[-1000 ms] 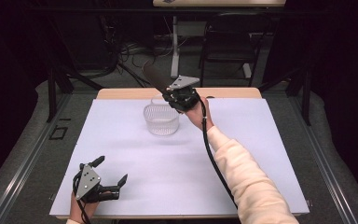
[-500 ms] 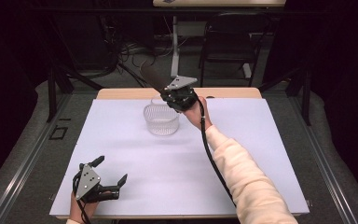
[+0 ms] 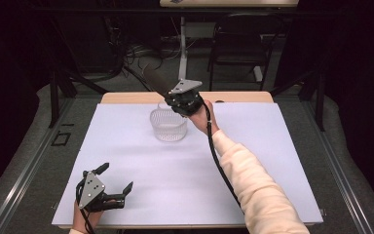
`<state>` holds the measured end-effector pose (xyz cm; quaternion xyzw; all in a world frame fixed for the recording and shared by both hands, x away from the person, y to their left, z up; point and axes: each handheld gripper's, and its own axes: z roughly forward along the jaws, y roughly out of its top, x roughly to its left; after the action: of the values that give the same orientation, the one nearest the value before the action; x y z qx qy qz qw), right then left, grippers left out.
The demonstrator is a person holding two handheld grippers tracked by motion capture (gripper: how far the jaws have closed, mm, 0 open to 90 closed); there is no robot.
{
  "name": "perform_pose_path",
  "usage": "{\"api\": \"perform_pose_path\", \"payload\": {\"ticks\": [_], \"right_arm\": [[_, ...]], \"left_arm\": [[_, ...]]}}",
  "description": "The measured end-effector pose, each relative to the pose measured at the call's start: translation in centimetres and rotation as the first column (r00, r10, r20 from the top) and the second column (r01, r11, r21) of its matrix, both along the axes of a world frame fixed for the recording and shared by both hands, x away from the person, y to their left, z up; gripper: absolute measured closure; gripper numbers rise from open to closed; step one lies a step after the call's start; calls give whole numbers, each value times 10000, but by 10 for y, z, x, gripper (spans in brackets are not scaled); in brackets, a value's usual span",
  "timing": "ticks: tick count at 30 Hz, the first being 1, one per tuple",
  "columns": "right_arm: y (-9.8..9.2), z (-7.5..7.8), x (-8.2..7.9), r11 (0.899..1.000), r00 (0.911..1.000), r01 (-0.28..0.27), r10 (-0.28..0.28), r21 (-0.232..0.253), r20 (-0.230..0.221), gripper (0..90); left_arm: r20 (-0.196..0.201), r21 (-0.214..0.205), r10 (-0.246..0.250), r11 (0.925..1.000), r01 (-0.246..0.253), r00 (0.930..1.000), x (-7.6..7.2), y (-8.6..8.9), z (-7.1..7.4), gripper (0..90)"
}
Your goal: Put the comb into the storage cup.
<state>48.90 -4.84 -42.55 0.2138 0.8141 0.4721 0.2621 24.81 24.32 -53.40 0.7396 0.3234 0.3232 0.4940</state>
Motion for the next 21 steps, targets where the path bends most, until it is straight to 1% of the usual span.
{"api": "perform_pose_path", "payload": {"ticks": [5, 6, 11, 21], "right_arm": [[3, -2, 2, 10000, 10000, -25, 25, -18, 2, 724], [4, -2, 2, 10000, 10000, -68, 68, -56, -47, 724], [7, -5, 4, 9997, 10000, -89, 90, -233, 24, 724], [11, -10, 7, 9994, 9998, -182, 184, -300, 34, 723]], "left_arm": [[33, 5, 0, 10000, 0, 10000, 0, 0, 0, 14], [26, 7, 3, 10000, -3, 10000, 0, 0, 0, 14], [16, -29, -11, 10000, 12, 10000, 0, 1, 0, 14], [8, -51, 6, 10000, -6, 10000, 0, 1, 0, 14]]}}
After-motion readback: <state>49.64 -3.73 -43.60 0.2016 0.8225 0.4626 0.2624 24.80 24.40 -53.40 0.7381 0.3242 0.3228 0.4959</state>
